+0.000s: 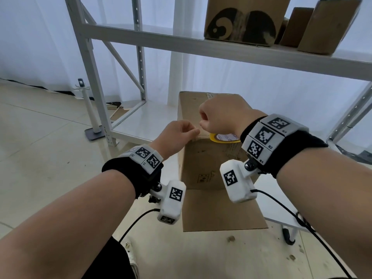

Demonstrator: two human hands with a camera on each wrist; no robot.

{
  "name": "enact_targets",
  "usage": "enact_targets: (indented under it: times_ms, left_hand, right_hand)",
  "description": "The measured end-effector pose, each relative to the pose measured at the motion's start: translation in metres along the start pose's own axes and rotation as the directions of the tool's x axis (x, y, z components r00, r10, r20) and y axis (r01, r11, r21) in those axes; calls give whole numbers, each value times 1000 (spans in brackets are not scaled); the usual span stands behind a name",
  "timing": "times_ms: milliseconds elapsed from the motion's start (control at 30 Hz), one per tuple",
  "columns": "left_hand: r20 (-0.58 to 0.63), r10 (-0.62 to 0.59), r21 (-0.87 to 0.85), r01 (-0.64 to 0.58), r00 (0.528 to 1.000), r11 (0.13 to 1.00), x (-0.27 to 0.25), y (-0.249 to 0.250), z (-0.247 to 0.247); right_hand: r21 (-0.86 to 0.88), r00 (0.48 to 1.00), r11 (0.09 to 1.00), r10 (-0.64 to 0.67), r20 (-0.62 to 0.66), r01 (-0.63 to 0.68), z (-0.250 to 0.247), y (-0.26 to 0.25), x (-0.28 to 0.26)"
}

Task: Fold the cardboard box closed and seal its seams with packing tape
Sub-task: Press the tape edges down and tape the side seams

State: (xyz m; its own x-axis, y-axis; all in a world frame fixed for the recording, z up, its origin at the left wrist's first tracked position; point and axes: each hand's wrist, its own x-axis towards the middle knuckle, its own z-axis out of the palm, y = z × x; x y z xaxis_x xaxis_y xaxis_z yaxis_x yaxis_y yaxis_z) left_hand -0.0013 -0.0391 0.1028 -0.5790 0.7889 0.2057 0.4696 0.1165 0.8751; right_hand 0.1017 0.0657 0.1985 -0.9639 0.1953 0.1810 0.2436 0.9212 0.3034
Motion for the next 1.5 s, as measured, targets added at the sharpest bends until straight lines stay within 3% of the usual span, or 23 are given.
enact_targets:
  times_ms: [233, 400, 500, 633, 800, 1100, 1300, 1500]
  left_hand:
    - [14, -61, -13, 61, 998, 998, -2, 4, -11]
    - [12, -108, -47, 108, 994, 993, -4, 8, -8]
    - [-23, -140, -98, 137, 990, 986, -3, 8, -8]
    - [-57, -146, -114, 139, 988, 984, -4, 6, -7]
    - [-65, -147, -72, 142, 987, 987, -4, 8, -3]
    - [-108, -171, -126, 157, 979, 980, 0, 7, -1]
    - [-83, -189, -140, 176, 978, 974, -1, 13, -4]
    - [-106, -220, -217, 193, 970, 957, -4, 16, -7]
  right_hand:
    - [152, 980, 976, 170, -107, -153, 4, 15, -14]
    - [565, 900, 781, 411, -146, -265, 22, 25, -30]
    - [636, 872, 717, 470, -140, -284, 25, 23, -30]
    - [551, 909, 766, 416, -31, -332, 16, 18, -18]
    - [364, 931, 872, 363, -36, -327, 9, 13, -5]
    - [248, 934, 905, 357, 0, -346, 5, 8, 3]
    - [28, 933, 933, 359, 0, -359, 5, 13, -3]
    - [-26, 930, 930, 367, 1, -367, 4, 7, -3]
